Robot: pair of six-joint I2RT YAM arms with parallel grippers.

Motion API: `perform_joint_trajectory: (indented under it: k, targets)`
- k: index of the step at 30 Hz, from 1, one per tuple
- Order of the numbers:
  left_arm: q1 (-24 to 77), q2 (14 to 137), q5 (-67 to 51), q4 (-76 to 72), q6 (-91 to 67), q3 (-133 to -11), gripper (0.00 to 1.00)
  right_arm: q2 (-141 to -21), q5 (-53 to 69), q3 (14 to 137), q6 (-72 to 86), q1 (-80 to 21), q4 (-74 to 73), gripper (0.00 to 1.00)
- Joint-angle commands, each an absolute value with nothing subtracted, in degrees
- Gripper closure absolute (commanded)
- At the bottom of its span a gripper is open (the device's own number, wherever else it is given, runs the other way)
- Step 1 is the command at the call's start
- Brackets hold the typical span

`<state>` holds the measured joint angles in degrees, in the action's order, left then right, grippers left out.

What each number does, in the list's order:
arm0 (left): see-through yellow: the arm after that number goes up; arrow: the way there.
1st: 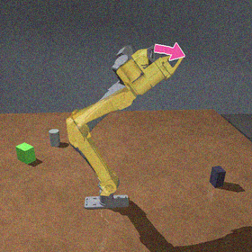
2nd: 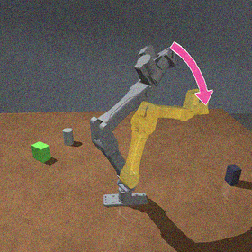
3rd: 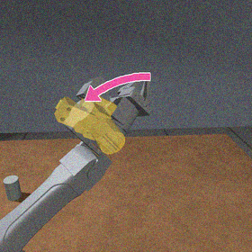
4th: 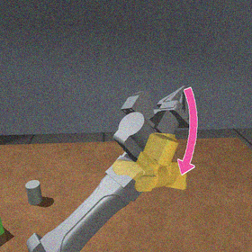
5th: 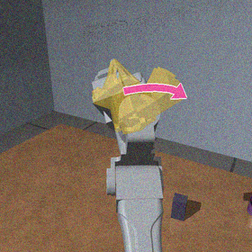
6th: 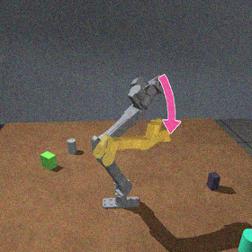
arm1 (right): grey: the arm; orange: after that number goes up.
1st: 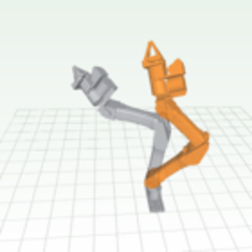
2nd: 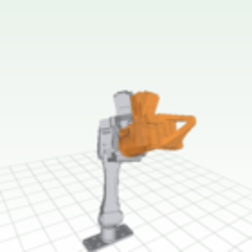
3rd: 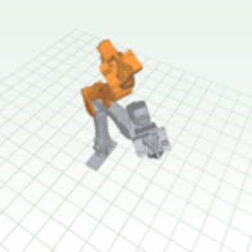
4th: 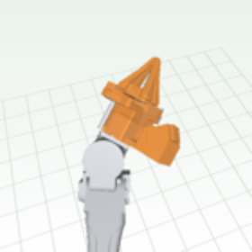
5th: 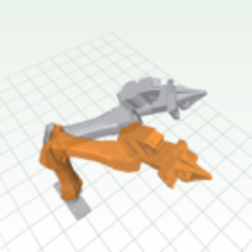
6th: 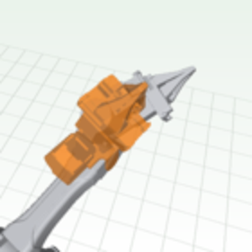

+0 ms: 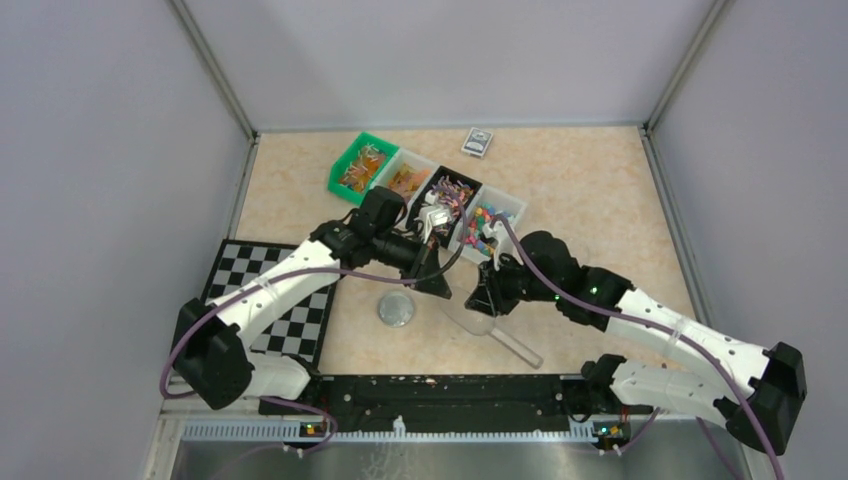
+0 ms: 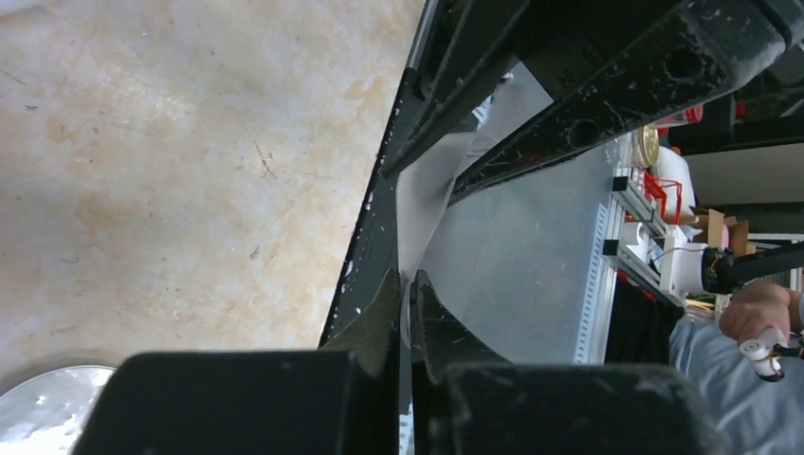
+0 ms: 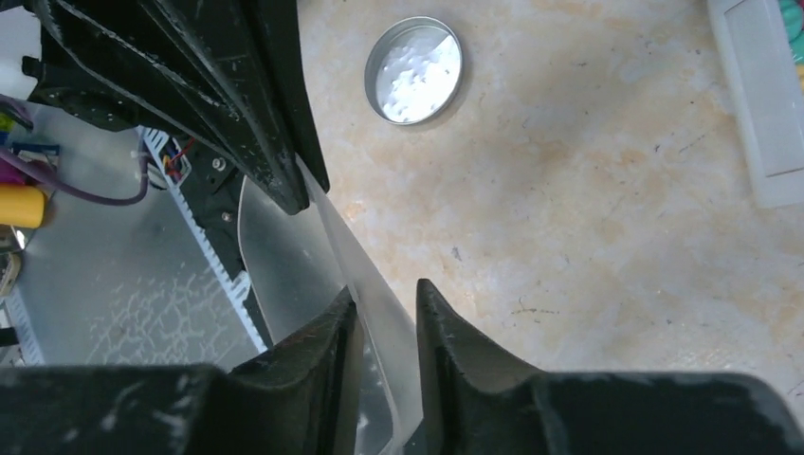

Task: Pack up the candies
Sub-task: Pick up the spatula from the center of the board.

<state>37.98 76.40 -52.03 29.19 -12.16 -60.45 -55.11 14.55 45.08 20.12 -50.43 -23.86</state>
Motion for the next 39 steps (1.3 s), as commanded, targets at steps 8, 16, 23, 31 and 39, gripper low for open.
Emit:
perform_joint_trajectory:
  k: [8,16,23,31,39]
  targets:
    - [37.51,71.21,-35.35,29.54,-13.17,-65.86,0.20,-57.63,5.74,47.02,32.29,-49.92,-20.70,1.00]
    - [37.33,61.74,-16.83,22.58,-22.82,-63.57,0.09,-60.17,-15.50,48.95,68.22,-49.26,-25.25,1.00]
    - [41.41,57.26,-8.50,20.87,-18.99,-60.19,0.11,-73.77,-21.17,62.71,92.48,-49.10,-40.81,1.00]
    - [42.50,50.03,-10.33,14.88,-13.10,-53.99,0.10,-82.44,-14.00,67.02,105.38,-47.82,-39.77,1.00]
    - [42.45,47.48,-6.37,13.02,-8.52,-50.24,0.10,-81.70,-10.78,64.54,107.97,-47.75,-31.31,1.00]
